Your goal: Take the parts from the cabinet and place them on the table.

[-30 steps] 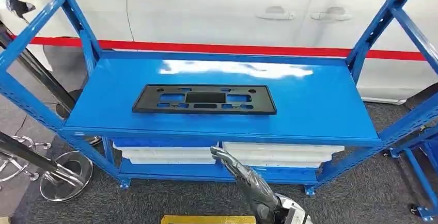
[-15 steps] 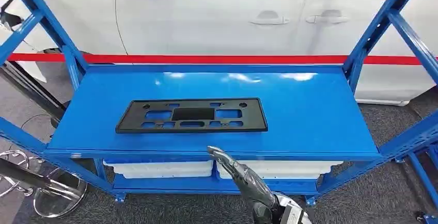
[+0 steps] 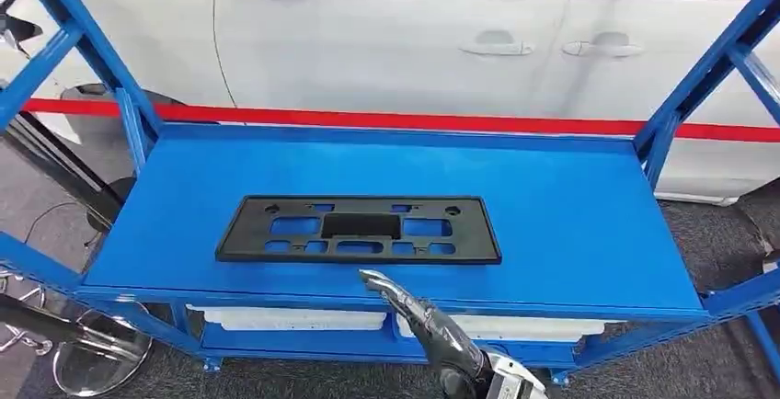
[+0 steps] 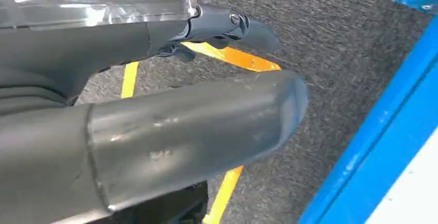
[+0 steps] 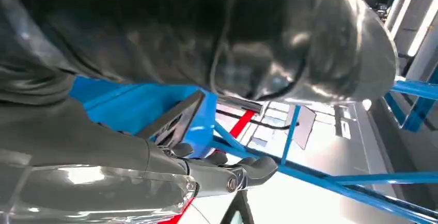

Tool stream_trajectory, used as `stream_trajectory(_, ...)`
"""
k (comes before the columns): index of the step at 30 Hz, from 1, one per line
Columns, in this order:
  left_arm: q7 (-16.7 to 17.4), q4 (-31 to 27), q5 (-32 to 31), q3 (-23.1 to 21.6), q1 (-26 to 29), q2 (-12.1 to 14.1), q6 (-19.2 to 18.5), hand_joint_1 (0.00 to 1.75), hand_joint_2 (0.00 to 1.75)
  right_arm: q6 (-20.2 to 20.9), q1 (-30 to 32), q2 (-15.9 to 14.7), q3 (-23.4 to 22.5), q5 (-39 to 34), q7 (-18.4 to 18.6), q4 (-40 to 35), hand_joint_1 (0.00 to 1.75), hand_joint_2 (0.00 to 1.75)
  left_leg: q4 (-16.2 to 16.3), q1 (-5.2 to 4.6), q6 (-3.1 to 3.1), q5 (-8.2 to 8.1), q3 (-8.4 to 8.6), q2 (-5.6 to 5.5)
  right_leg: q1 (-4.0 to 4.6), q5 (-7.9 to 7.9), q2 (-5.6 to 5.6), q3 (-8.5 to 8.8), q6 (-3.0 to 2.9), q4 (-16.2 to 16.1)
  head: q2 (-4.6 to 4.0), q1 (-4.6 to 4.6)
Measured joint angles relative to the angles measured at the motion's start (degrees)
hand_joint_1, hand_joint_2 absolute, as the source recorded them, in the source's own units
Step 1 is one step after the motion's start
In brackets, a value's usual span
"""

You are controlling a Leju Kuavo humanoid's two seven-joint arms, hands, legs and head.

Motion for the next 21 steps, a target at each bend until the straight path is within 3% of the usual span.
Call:
stream_trajectory(1, 0.09, 0.0, -0.02, 0.0, 0.05, -0.04, 0.0, 0.0, 0.0, 0.0, -0.06, -0.04, 0.02, 0.02, 0.0, 0.0, 0.0, 0.0, -0.25, 0.07, -0.28, -0.38, 0.11, -0.01, 0.08, 0.2, 0.08, 0.78, -0.36, -1.53, 0.0, 0.0)
stream_trajectory(2, 0.31, 0.04, -0.04, 0.0, -0.26, -0.02, 0.0, 0.0, 0.0, -0.04, -0.05, -0.2, 0.04, 0.09, 0.11, 0.07, 0.0, 0.0, 0.15, -0.11, -0.53, -0.49, 0.54, -0.04, 0.48, -0.9, 0.09, -0.2, -0.56, -1.67, 0.0, 0.02)
stream_trajectory(3, 0.7, 0.04, -0.13, -0.02, -0.33, -0.02, 0.0, 0.0, 0.0, -0.11, -0.32, -0.2, 0.18, 0.11, 0.22, 0.02, 0.0, 1.75, -0.02, -0.08, -1.0, -0.66, -0.31, -0.11, 0.72, -0.56, -0.1, -0.11, -1.21, -2.37, 0.0, 0.11)
stream_trajectory(6, 3.42, 0.07, -1.61, -0.7, -0.22, -0.04, 0.56, 0.0, 0.0, -1.04, -0.91, -0.33, 0.65, 0.37, 1.21, 0.18, 0.0, 1.75, 0.37, -0.18, -1.98, -0.64, 0.63, 0.01, 0.5, -0.15, 0.06, 0.51, -2.4, -3.07, 0.0, 0.02)
stream_trajectory(7, 4.91, 0.09, -2.29, -1.05, -0.27, -0.06, 0.87, 0.0, 0.0, -1.38, -1.36, -0.33, 0.94, 0.46, 1.57, 0.28, 0.0, 1.75, 1.96, 0.01, -2.19, -2.01, -0.03, 0.01, 0.26, -0.06, -0.02, 0.92, -2.54, -3.47, 0.0, 0.0)
stream_trajectory(10, 11.78, 0.11, -4.59, -2.65, -0.52, 0.07, 2.0, 0.0, 0.0, -3.57, -5.16, -0.26, 2.41, 0.76, 3.66, 2.22, 0.0, 1.75, 14.41, 0.02, -2.56, -8.02, -6.72, 0.02, 0.42, -0.13, -0.01, 0.84, -2.95, -3.54, 0.0, -0.02)
stream_trajectory(11, 13.71, 0.15, -5.14, -3.04, -0.44, 0.09, 2.16, 0.0, 0.0, -4.64, -5.99, -0.15, 2.8, 1.45, 4.31, 2.91, 0.0, 1.75, 17.39, -0.01, -2.54, -8.8, -8.55, 0.02, 0.59, -0.17, -0.01, 0.87, -3.02, -3.53, 0.0, -0.02)
stream_trajectory(12, 15.15, 0.15, -5.62, -3.56, -0.21, 0.09, 2.23, 0.0, 0.0, -5.84, -6.83, -0.06, 3.15, 2.5, 4.9, 3.52, 0.0, 1.75, 17.78, -0.01, -2.37, -8.08, -9.23, 0.02, 0.77, -0.23, -0.01, 0.96, -3.11, -3.52, 0.0, -0.02)
stream_trajectory(13, 16.38, 0.15, -6.1, -3.96, 0.01, 0.09, 2.27, 0.0, 0.0, -7.37, -8.0, 0.13, 3.67, 4.14, 5.55, 4.2, 0.0, 1.75, 15.58, -0.04, -2.19, -6.1, -8.64, 0.02, 0.95, -0.26, 0.04, 1.06, -3.17, -3.5, 0.0, -0.02)
stream_trajectory(15, 18.28, 0.17, -6.71, -4.9, 0.13, 0.11, 2.27, 0.0, 0.0, -11.2, -11.46, 0.85, 5.31, 9.12, 7.17, 5.73, 0.0, 1.75, 5.44, -0.39, -1.22, 0.29, -4.62, 0.04, 1.29, -0.3, 0.24, 1.43, -3.22, -3.49, 0.0, -0.02)
stream_trajectory(16, 18.75, 0.17, -6.71, -5.22, 0.09, 0.13, 2.27, 0.0, 0.0, -13.25, -12.7, 1.31, 6.05, 11.7, 7.95, 6.38, 0.0, 1.75, 1.56, -0.77, -0.56, 1.95, -3.27, 0.27, 1.29, -0.32, 0.17, 1.49, -3.24, -3.5, 0.0, 0.0)
stream_trajectory(17, 18.99, 0.2, -6.71, -5.38, 0.01, 0.22, 2.16, 0.0, 0.0, -15.02, -14.18, 1.66, 6.78, 14.22, 9.08, 7.22, 0.0, 1.75, 0.63, -1.02, -0.35, 0.01, -3.2, 0.53, 1.58, -0.28, 0.06, 1.36, -3.07, -3.36, 0.0, -0.02)
stream_trajectory(18, 19.08, 0.2, -6.73, -5.62, -0.14, 0.22, 2.12, 0.0, 0.0, -16.43, -15.51, 2.07, 7.6, 16.92, 10.78, 8.25, 0.0, 1.75, 0.53, -1.08, -0.47, 0.25, -3.21, 0.45, 1.46, -0.17, 0.06, 1.04, -2.82, -3.37, 0.0, -0.02)
stream_trajectory(20, 19.02, 0.2, -6.73, -5.96, 0.1, 0.22, 1.97, 0.0, 0.0, -18.72, -17.94, 3.01, 9.35, 22.21, 13.67, 10.5, 0.0, 1.75, 0.31, -1.17, -0.15, 1.51, -3.27, 0.35, 1.38, -0.06, 0.01, 1.14, -2.31, -3.53, 0.0, 0.0)
stream_trajectory(21, 18.77, 0.22, -6.75, -6.21, 0.16, 0.09, 1.79, 0.0, 0.0, -19.83, -19.25, 3.5, 10.08, 24.34, 14.93, 11.7, 0.0, 1.75, -0.41, -0.52, 0.13, 2.25, -2.64, 0.39, 1.84, -0.17, 0.09, 1.04, -1.99, -3.37, 0.0, -0.02)
